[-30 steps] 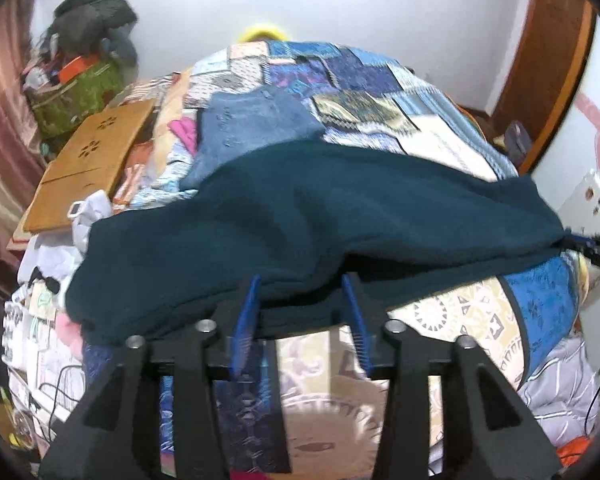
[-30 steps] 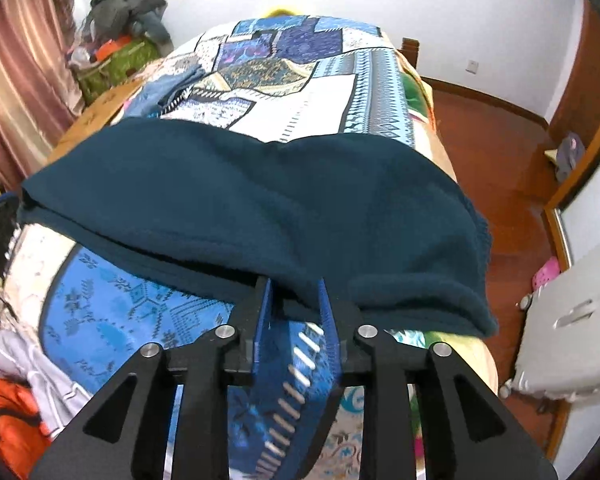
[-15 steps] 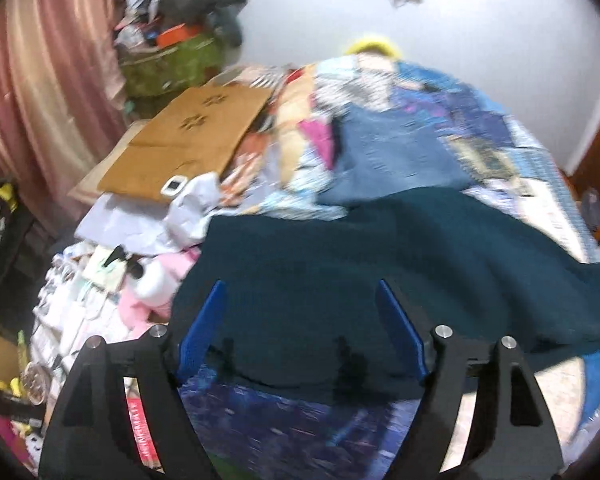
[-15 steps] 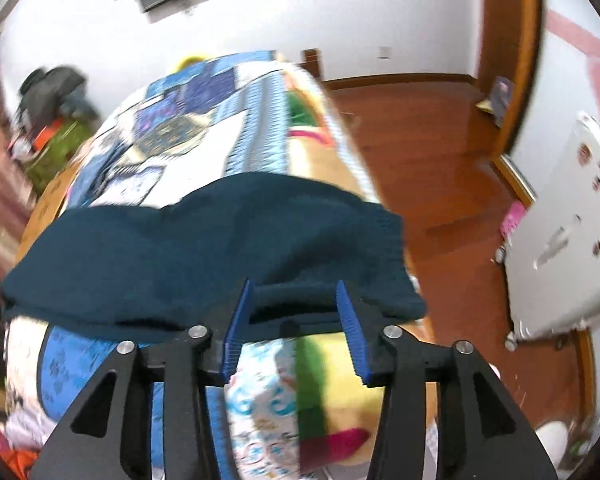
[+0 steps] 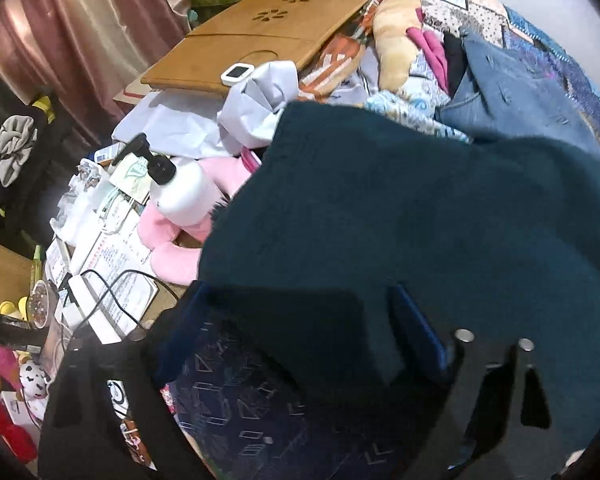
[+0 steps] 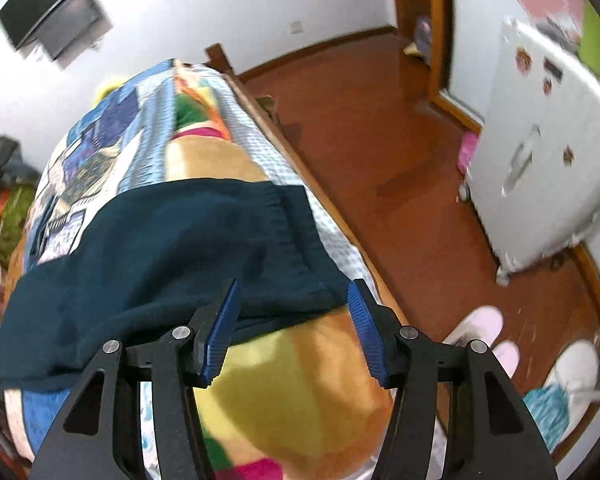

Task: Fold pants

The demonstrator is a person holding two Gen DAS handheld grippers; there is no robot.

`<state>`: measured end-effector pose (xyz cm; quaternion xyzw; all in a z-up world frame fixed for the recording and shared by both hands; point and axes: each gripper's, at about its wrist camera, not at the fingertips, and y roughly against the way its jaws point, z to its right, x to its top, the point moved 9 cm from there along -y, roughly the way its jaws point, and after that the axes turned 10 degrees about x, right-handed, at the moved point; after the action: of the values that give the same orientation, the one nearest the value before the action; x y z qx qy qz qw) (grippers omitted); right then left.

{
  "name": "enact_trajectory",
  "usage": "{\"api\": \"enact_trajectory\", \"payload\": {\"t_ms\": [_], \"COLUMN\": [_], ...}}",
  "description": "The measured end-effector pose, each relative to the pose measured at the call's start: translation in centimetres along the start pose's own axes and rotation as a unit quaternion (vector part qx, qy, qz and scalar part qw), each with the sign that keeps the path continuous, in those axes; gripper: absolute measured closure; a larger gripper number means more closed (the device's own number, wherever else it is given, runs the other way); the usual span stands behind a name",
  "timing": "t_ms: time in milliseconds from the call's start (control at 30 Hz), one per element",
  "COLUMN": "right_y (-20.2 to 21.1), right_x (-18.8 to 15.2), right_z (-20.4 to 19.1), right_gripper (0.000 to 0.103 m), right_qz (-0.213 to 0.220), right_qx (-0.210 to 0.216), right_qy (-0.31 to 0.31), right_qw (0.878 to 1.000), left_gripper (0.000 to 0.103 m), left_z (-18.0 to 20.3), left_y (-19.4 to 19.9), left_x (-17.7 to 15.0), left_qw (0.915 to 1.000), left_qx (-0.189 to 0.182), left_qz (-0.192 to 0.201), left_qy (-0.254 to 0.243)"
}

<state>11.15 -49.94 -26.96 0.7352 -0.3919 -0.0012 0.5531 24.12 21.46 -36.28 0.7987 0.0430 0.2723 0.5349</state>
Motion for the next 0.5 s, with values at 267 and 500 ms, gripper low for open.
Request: {"api": "enact_trajectory", "payload": {"t_ms": [267,500], "right_y": [-4.3,-4.9], "right_x": [-1.2,-2.0], "right_z": [0.7,1.1], "right_gripper": [0.048,0.067], "right_qz": [-0.047,-0.057], "right_qx": [0.056,0.069], "right_qy": [-0.081,-0.103], "right_qw": [0.994,0.991], "left_gripper": [0.008,0.008], "left_z": [0.4,0.5], "left_y": [-0.3,-0.3], "left_x": [0.5,0.4], "left_qw": [1.0000,0.9999], "left_qx": [0.008,0.015], "left_qz": [-0.002,0.000], "left_qy": [-0.002,-0.006]}}
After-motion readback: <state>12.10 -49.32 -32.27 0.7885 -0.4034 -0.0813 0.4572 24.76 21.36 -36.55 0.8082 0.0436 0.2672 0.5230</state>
